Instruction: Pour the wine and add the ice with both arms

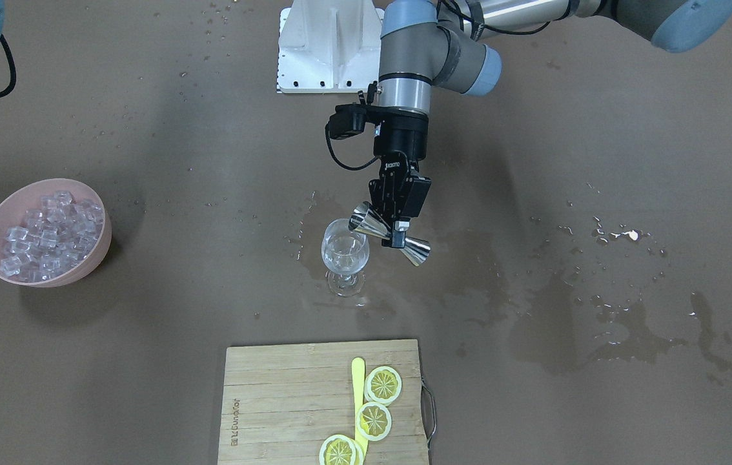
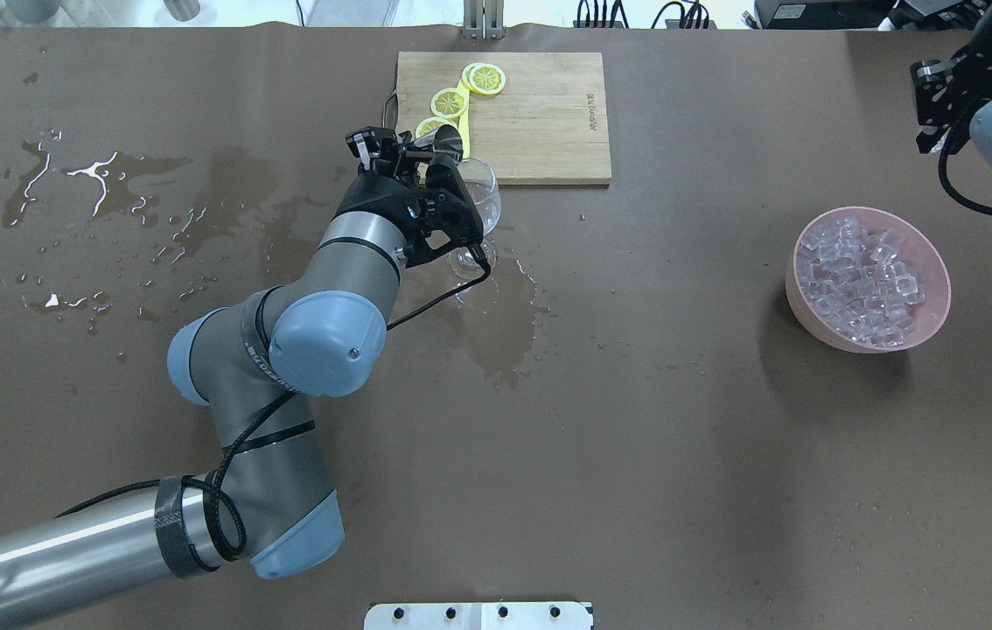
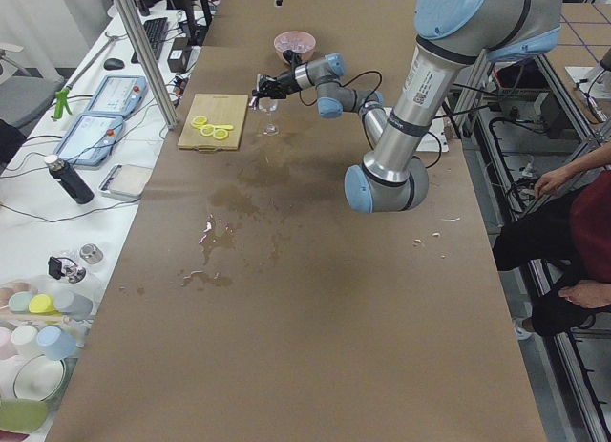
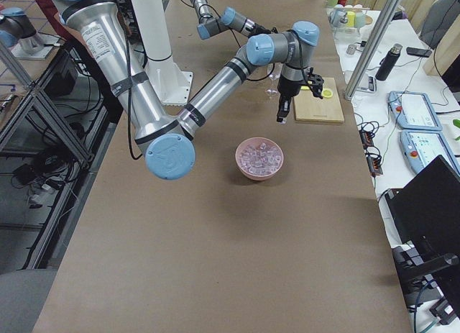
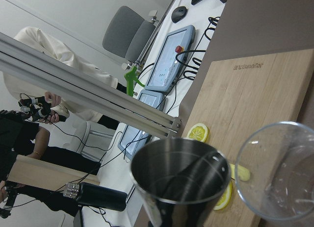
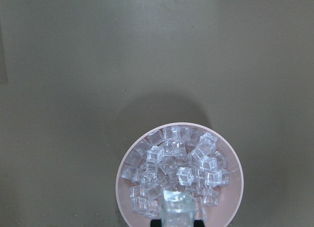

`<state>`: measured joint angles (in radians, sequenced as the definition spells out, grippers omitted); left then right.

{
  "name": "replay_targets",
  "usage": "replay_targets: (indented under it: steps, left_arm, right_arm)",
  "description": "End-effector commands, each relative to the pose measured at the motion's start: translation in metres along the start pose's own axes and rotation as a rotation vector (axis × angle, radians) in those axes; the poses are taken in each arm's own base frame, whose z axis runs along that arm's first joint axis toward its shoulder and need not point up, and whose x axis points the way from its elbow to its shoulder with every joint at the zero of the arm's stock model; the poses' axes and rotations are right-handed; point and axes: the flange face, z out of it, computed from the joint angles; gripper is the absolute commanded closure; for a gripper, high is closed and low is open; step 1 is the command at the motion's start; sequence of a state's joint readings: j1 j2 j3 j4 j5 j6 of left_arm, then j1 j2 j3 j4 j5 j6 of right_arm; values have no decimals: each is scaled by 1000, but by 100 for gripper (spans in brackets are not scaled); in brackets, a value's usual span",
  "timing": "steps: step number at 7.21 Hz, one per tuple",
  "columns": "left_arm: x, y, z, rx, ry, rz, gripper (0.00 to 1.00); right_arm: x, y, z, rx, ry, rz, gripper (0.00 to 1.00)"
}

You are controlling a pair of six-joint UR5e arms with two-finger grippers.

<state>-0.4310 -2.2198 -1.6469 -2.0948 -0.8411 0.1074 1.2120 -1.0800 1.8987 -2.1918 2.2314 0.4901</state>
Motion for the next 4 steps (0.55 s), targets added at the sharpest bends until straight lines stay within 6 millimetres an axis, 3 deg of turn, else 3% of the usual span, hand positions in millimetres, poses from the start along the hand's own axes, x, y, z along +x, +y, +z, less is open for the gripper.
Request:
replay_targets:
  steps: [1,4]
  left_arm:
    - [8,0,-1,-6,-8,69,100]
    - [6,-3,0,-28,-33,101,100]
  right_arm:
    - [-15,1,-2,3,-4,10,78]
    - [-20,2,-2,4,-5,6,78]
